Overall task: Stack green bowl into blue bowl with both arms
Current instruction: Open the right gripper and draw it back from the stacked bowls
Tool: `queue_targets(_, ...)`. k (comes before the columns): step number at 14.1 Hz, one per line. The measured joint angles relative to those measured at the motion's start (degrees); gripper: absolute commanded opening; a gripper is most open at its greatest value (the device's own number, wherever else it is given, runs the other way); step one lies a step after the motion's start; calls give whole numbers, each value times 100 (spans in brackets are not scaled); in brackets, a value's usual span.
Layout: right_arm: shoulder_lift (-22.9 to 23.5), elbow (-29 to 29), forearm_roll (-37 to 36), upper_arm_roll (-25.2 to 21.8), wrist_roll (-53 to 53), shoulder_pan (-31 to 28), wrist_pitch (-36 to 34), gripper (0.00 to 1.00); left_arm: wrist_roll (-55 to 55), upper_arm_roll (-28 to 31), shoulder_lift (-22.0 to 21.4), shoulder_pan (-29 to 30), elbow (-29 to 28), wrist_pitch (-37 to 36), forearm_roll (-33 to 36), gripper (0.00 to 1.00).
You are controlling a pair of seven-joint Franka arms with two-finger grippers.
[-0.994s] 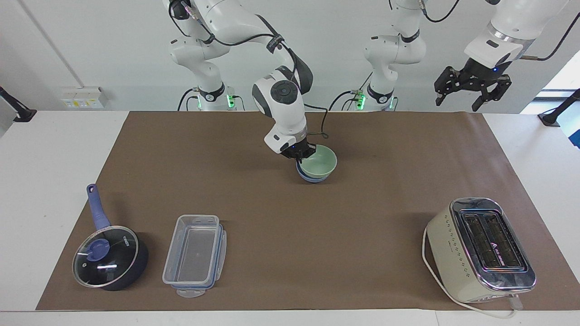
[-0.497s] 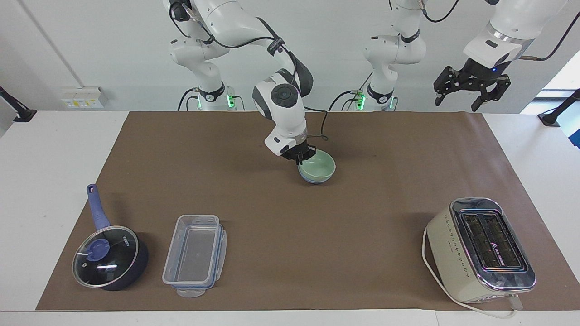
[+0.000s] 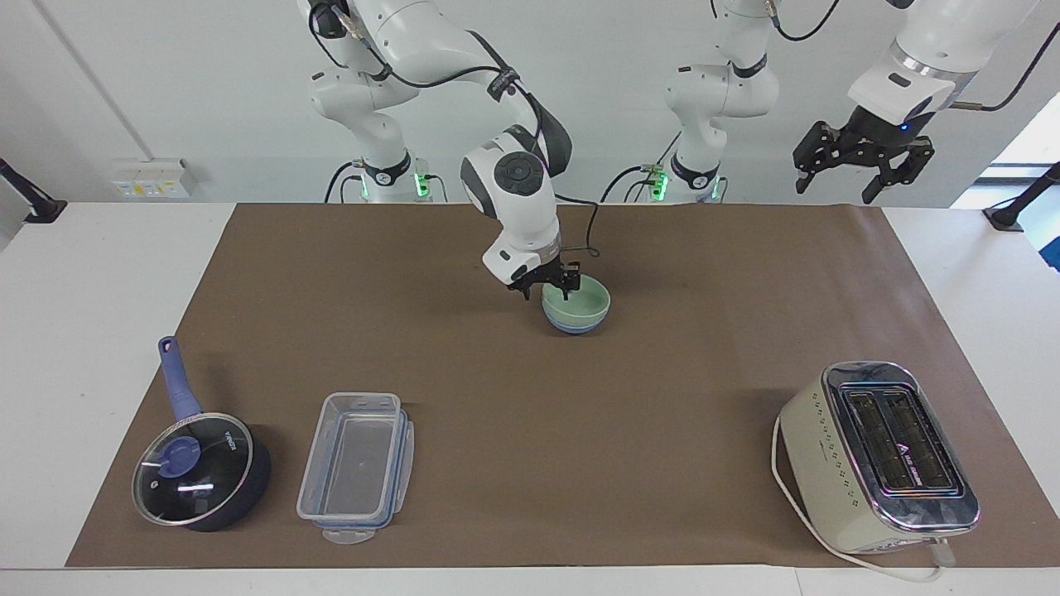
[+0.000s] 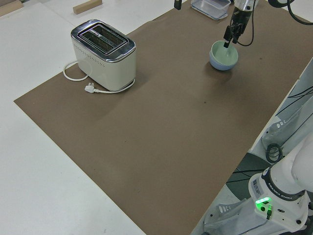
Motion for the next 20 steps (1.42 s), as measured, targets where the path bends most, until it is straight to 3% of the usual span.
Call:
queue_targets(6, -859, 30, -802, -49, -307, -954, -367, 100, -1, 1, 0, 0, 0, 0, 0, 100)
queue_targets(10, -1277, 153, -878, -58, -374, -1422, -689, 100, -1, 1, 0, 0, 0, 0, 0, 100)
queue_targets(16, -1939, 439, -877, -68, -440, -1772, -1586, 100, -1, 2, 0, 0, 0, 0, 0, 100)
queue_targets(20, -2112, 958, -875, -465, -1135, -1855, -2637, 100, -1, 2, 0, 0, 0, 0, 0, 100)
